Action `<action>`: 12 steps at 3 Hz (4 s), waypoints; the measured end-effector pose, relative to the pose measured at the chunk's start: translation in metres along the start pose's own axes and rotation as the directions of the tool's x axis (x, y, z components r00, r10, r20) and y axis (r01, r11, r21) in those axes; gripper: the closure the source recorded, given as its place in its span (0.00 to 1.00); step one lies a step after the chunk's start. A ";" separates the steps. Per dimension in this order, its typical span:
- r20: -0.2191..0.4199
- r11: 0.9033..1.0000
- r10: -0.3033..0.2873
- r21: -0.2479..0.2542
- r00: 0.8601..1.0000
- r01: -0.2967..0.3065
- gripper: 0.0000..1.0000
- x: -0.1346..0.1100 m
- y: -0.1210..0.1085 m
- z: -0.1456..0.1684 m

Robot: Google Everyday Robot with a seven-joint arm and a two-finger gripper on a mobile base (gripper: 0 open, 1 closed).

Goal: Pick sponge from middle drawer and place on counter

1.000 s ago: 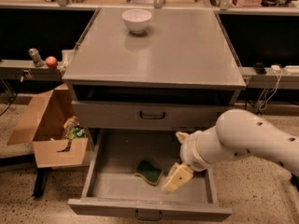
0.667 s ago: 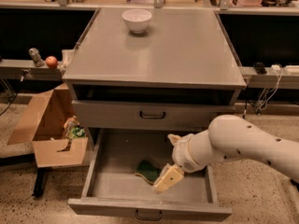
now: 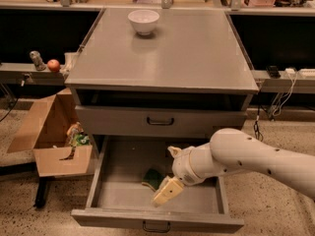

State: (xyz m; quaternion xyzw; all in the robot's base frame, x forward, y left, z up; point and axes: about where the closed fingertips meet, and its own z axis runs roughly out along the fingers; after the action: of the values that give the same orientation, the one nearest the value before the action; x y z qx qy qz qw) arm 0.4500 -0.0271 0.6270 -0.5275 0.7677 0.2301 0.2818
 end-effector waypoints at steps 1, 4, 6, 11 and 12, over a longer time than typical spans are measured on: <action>0.026 1.000 0.019 -0.005 1.000 -0.018 0.00 0.015 -0.011 0.017; 0.131 0.999 -0.022 0.032 0.991 0.018 0.00 0.099 -0.092 0.139; 0.033 0.989 -0.065 0.135 0.997 0.060 0.00 0.121 -0.123 0.198; -0.091 0.975 -0.031 0.217 0.995 0.050 0.73 0.167 -0.155 0.222; -0.091 0.975 -0.031 0.217 0.995 0.050 0.96 0.162 -0.154 0.218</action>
Offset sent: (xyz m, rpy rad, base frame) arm 0.0687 -0.0271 -0.1581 0.2276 -0.0470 -0.0823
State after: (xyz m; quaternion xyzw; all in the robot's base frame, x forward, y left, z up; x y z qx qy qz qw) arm 0.5900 -0.0480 0.3485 -0.5182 0.7890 0.1152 0.3092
